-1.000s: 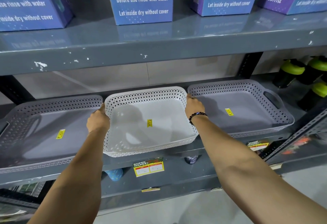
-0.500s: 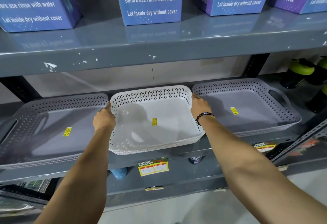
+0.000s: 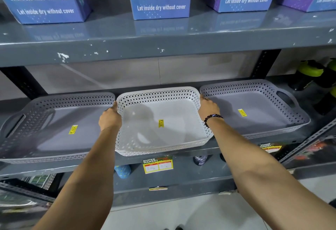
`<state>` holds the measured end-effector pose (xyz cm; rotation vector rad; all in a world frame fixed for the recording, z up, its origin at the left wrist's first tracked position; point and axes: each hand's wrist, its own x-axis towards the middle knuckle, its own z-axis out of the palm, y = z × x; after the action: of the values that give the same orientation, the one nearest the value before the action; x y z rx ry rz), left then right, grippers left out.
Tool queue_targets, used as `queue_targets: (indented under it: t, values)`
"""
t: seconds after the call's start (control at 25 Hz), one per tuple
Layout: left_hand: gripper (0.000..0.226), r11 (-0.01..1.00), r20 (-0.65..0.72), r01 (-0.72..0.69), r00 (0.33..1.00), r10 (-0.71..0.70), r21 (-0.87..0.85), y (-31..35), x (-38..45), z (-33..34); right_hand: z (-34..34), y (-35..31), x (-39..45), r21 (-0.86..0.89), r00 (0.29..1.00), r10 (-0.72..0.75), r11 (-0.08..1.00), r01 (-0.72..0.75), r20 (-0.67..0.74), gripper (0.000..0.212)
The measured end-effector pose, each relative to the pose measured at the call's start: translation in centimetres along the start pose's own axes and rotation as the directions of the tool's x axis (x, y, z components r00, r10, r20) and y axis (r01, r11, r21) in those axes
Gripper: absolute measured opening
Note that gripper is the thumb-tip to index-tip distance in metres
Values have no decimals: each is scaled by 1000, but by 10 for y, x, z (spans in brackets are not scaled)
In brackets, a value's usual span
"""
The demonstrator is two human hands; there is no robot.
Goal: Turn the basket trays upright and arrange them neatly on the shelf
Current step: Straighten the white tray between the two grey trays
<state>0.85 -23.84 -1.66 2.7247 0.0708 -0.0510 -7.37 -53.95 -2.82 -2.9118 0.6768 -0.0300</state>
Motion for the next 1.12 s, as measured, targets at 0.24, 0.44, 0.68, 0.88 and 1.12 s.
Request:
queue_targets:
  t: [0.24, 0.44, 0.68, 0.88, 1.12]
  values:
    - [63, 1000, -1, 17, 1000, -17, -16, 1, 1, 1, 0, 1, 0, 14, 1000, -3, 1000, 3, -1, 58]
    - [63, 999, 4, 32, 999, -32, -31, 5, 3, 2, -1, 1, 1, 25, 1000, 2, 1000, -2, -13, 56]
    - [61, 998, 1, 50, 999, -50, -39, 6, 3, 3, 0, 1, 1, 39, 1000, 10, 999, -10, -17, 55]
    - [61, 999, -2, 39, 999, -39, -31, 7, 2, 2, -1, 0, 0, 47, 1000, 25, 999, -24, -17, 52]
    - [61, 999, -3, 38, 999, -38, -30, 7, 2, 2, -3, -4, 1, 69, 999, 36, 997, -35, -17, 49]
